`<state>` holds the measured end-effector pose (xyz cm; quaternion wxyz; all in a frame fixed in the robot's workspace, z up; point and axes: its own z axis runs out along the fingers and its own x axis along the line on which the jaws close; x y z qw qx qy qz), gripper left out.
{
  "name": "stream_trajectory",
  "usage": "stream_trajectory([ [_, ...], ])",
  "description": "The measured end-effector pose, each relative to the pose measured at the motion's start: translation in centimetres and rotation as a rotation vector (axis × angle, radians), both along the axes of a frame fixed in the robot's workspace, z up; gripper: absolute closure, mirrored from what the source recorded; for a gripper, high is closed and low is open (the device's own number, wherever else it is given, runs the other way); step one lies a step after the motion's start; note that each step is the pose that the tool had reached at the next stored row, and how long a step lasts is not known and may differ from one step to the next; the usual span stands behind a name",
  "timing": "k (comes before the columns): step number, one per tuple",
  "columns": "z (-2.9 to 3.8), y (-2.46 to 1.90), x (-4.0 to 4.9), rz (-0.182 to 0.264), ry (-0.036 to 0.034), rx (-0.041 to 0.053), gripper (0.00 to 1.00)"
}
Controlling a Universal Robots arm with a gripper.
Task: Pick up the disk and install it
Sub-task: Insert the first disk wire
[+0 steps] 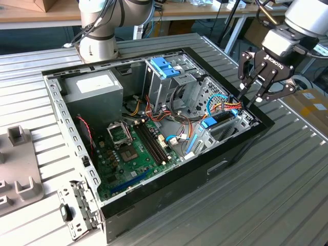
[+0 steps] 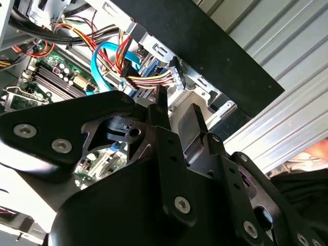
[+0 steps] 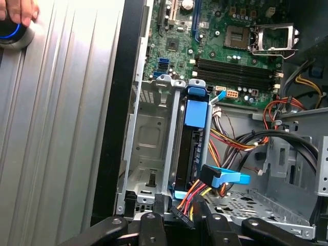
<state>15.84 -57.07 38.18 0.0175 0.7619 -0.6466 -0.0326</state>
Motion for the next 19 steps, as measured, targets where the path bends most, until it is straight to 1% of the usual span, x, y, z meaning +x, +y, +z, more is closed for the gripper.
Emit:
stream_trajectory([
  [5,-0.16,0.00,0.06,0.031,0.0000,-0.0008,0.64],
  [7,-0.25,0.00,0.11,0.050,0.0000,-0.0011,0.64],
  [15,-0.45,0.00,0.31,0.089,0.0000,-0.0015,0.64],
  [18,-0.52,0.00,0.52,0.115,0.0000,-0.0016,0.64],
  [19,-0.56,0.00,0.55,0.131,-0.0001,-0.0015,0.64],
])
